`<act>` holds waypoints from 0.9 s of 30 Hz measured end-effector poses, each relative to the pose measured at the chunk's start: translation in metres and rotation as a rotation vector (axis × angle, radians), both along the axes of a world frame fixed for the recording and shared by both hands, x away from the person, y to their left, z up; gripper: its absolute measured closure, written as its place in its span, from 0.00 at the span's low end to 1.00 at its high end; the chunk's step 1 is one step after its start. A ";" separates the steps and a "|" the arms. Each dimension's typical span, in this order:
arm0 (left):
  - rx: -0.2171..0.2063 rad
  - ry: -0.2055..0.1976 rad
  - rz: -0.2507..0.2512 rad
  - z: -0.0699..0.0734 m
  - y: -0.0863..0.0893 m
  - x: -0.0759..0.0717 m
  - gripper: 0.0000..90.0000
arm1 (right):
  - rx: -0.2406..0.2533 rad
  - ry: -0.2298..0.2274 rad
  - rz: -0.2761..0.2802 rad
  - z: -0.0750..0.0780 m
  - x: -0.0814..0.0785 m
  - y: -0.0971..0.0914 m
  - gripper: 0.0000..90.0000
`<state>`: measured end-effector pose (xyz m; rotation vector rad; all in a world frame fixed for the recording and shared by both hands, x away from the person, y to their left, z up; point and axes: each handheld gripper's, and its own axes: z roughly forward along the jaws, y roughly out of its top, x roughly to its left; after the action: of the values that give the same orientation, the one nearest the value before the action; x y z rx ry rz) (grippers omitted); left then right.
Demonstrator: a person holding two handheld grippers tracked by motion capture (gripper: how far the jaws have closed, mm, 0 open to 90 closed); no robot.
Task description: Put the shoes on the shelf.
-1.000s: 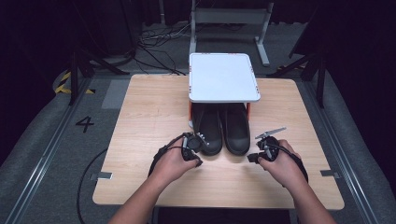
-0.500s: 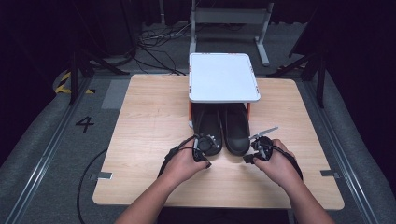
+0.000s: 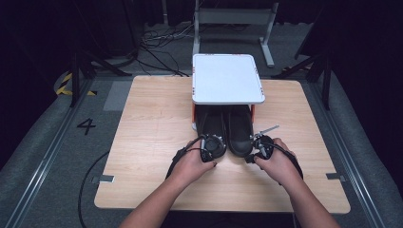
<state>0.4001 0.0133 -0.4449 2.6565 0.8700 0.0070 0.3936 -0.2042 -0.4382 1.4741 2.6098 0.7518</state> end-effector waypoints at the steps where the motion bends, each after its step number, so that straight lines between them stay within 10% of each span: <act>1: 0.004 -0.013 0.005 0.000 0.000 0.001 0.87 | 0.000 -0.004 -0.001 0.000 0.002 0.000 0.96; 10: -0.027 -0.058 0.089 0.006 0.003 0.019 0.87 | -0.012 -0.027 -0.030 0.004 0.020 0.003 0.96; 27: 0.037 -0.059 0.181 0.012 0.006 0.047 0.86 | -0.035 0.026 -0.060 0.003 0.054 0.014 0.96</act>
<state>0.4474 0.0195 -0.4327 2.5878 1.0970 0.1457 0.4479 -0.1900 -0.4349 1.5550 2.5706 0.6817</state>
